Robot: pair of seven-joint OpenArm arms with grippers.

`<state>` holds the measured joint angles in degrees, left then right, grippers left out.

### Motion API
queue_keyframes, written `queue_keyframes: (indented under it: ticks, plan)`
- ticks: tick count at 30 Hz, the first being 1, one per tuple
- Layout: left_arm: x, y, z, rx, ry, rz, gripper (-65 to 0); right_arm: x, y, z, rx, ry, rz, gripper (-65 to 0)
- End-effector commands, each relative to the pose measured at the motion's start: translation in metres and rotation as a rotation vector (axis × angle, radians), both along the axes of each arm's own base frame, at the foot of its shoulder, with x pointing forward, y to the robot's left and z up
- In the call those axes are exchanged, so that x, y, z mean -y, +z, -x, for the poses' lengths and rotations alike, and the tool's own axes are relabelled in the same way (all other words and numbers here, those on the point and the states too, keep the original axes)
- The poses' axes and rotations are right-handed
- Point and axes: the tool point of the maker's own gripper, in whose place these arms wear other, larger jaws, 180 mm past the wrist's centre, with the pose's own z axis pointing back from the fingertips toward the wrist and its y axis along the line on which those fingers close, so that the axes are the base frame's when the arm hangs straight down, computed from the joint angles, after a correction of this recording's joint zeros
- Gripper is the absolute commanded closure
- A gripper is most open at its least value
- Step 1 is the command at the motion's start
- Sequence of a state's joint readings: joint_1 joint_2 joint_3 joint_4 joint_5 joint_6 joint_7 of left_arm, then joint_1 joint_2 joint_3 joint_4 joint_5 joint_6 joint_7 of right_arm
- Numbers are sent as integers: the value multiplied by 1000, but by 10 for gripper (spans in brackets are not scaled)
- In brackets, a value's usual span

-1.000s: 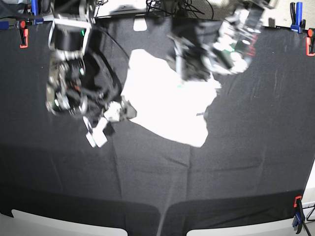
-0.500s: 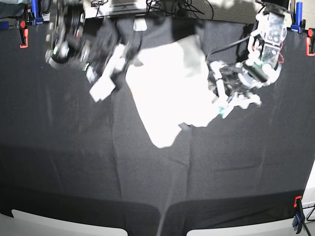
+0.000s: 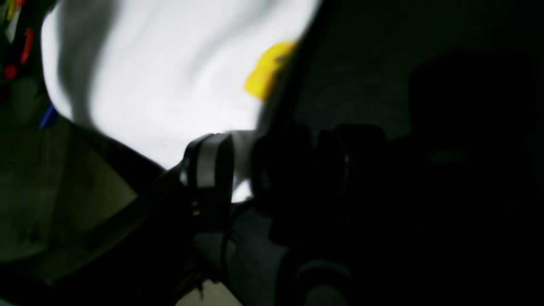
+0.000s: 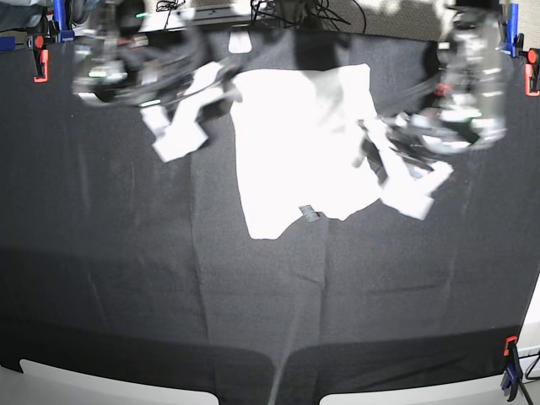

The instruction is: Layout the t-shirt on the table in an organized manner, then fold the t-shirt properly

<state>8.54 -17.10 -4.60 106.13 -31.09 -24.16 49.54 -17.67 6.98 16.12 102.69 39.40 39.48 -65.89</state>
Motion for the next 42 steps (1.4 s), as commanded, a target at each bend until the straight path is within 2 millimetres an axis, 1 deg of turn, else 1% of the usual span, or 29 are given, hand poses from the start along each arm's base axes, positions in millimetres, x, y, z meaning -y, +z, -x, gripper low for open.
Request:
queue_keyframes:
  ticks: [1,4,7,9,13,15,18,20,22,25,28,30,32,35,37,39,40,42]
  plan:
    - [-6,22,-4,73,7,15,-320,5,13,-6,52,-15,-8,-307]
    - [-35,37,6,115,79,-20,-320,26,20,-3,72,-71,25,-307]
    - [-60,39,26,107,145,-61,-320,41,25,5,78,-109,57,-307]
    - [-72,32,43,67,173,-90,-320,47,27,14,75,-121,77,-307]
    - [-90,6,85,-74,195,-153,-320,51,29,39,48,-117,113,-307]
    - [-92,-1,109,-116,159,-182,-320,50,29,56,23,-106,126,-307]
    - [-96,-5,140,-176,141,-210,-320,47,29,82,-20,-85,147,-307]
    - [-98,-8,165,-248,130,-234,-320,46,30,97,-48,-74,159,-307]
    - [-96,-14,196,-335,99,-243,-320,45,29,112,-80,-66,164,-307]
    - [-88,-22,243,-459,34,-221,-320,45,25,133,-136,-60,167,-307]
    - [-88,-26,288,-584,13,-214,-320,45,21,155,-195,-54,169,-307]
    - [-87,-32,320,-682,10,-199,-320,43,18,172,-243,-46,169,-307]
    - [-82,-40,349,-758,-5,-155,-320,40,14,192,-302,-30,161,-307]
    - [-70,-62,383,-827,-4,-52,-320,42,-7,226,-408,12,192,-307]
    - [-69,-88,404,-882,3,-47,-320,51,-28,247,-471,51,233,-307]
    - [-67,-117,425,-946,-14,-65,-320,64,-49,275,-556,94,248,-307]
    - [-66,-132,433,-973,-20,-66,-320,72,-59,287,-596,112,252,-307]
    - [-61,-160,440,-1007,-11,-48,-320,88,-78,306,-660,132,250,-307]
